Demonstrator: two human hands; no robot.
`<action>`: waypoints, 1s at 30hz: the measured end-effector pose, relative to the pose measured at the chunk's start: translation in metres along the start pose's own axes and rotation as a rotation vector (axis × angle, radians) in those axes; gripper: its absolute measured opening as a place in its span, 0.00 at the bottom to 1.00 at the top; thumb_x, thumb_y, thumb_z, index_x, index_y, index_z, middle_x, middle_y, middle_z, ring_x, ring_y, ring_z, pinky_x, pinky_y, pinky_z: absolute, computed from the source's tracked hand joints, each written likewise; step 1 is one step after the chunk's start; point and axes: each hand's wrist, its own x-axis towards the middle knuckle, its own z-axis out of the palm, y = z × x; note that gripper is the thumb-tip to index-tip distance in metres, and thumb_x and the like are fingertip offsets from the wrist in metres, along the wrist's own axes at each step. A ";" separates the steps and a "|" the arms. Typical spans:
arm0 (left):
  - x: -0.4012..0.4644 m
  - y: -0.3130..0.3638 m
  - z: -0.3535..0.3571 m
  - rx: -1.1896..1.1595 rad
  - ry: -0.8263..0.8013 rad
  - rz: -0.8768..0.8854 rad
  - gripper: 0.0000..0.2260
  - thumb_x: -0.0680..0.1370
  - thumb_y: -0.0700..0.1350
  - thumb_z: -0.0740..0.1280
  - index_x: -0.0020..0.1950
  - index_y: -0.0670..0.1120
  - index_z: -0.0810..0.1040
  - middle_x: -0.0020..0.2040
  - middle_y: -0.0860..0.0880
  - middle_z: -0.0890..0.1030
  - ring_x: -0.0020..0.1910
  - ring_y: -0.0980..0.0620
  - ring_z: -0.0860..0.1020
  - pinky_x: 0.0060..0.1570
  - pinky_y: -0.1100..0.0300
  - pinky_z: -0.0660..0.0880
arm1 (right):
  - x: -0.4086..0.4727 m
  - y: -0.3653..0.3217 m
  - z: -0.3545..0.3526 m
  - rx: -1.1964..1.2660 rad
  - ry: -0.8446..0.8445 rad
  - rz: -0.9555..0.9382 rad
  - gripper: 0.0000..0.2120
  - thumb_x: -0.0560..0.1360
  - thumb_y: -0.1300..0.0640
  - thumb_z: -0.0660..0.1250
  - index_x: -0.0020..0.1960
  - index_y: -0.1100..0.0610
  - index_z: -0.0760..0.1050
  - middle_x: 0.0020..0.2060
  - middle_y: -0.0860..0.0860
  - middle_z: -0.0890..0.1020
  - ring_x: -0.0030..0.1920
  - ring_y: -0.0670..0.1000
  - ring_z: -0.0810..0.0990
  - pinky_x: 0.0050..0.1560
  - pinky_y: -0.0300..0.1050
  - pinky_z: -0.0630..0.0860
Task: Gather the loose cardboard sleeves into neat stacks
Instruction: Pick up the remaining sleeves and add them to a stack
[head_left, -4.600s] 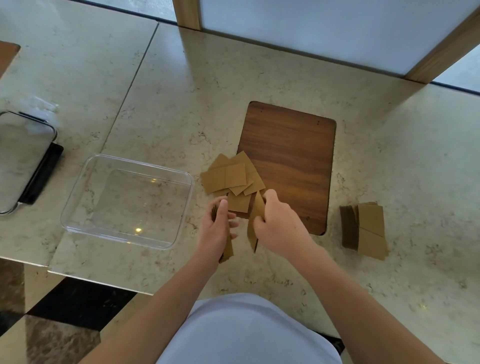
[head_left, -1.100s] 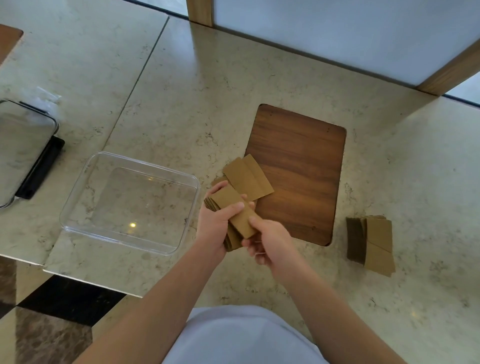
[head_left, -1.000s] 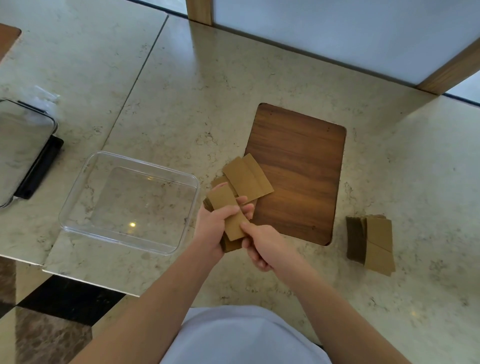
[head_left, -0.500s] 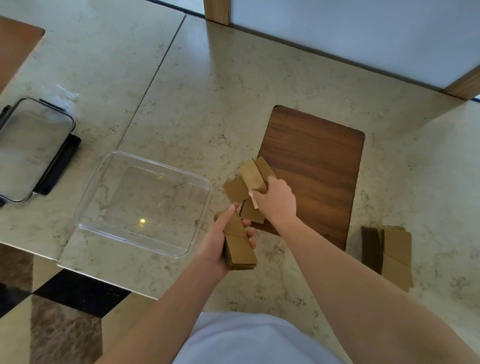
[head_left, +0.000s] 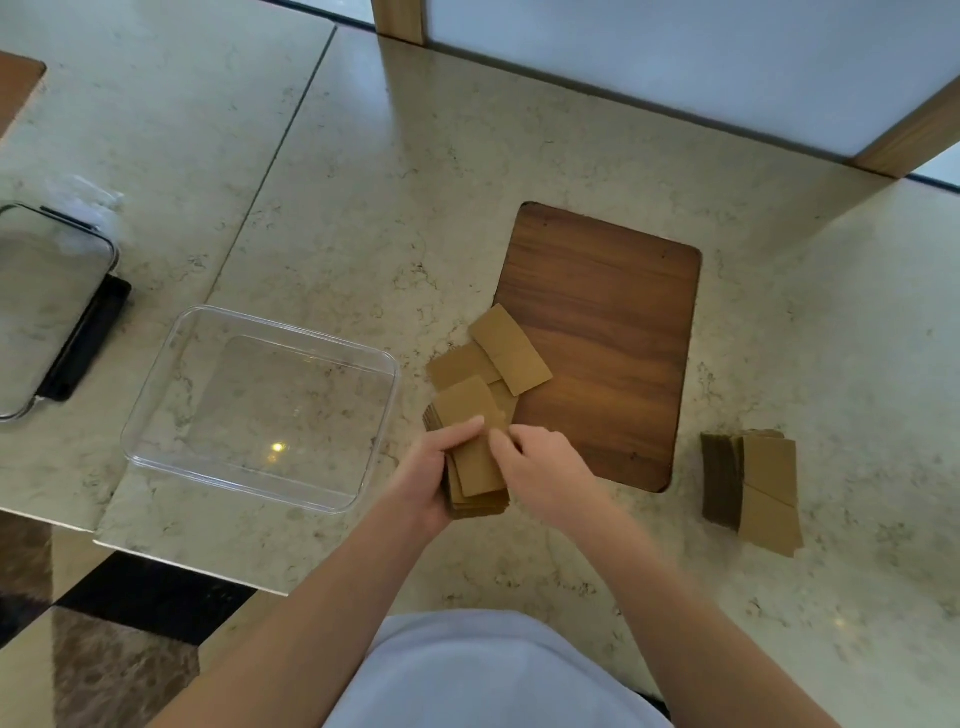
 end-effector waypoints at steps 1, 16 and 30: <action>-0.001 0.000 0.001 0.010 0.009 -0.021 0.17 0.70 0.47 0.76 0.57 0.45 0.87 0.56 0.39 0.86 0.45 0.42 0.87 0.39 0.48 0.83 | 0.001 0.001 -0.002 -0.138 0.001 -0.018 0.26 0.80 0.35 0.55 0.36 0.54 0.72 0.31 0.46 0.79 0.30 0.48 0.75 0.33 0.45 0.70; -0.001 0.001 -0.003 -0.276 0.063 0.086 0.16 0.75 0.61 0.74 0.51 0.50 0.86 0.49 0.39 0.85 0.44 0.42 0.84 0.43 0.46 0.83 | 0.109 -0.013 -0.024 -0.462 0.497 0.019 0.33 0.71 0.36 0.74 0.65 0.57 0.71 0.62 0.56 0.73 0.63 0.59 0.72 0.62 0.56 0.72; 0.008 0.005 -0.006 -0.325 0.064 0.114 0.31 0.70 0.72 0.70 0.59 0.48 0.83 0.49 0.38 0.84 0.43 0.39 0.83 0.43 0.45 0.81 | 0.051 -0.024 -0.040 -0.161 0.204 0.086 0.36 0.63 0.26 0.64 0.57 0.54 0.74 0.50 0.49 0.78 0.48 0.51 0.79 0.49 0.53 0.79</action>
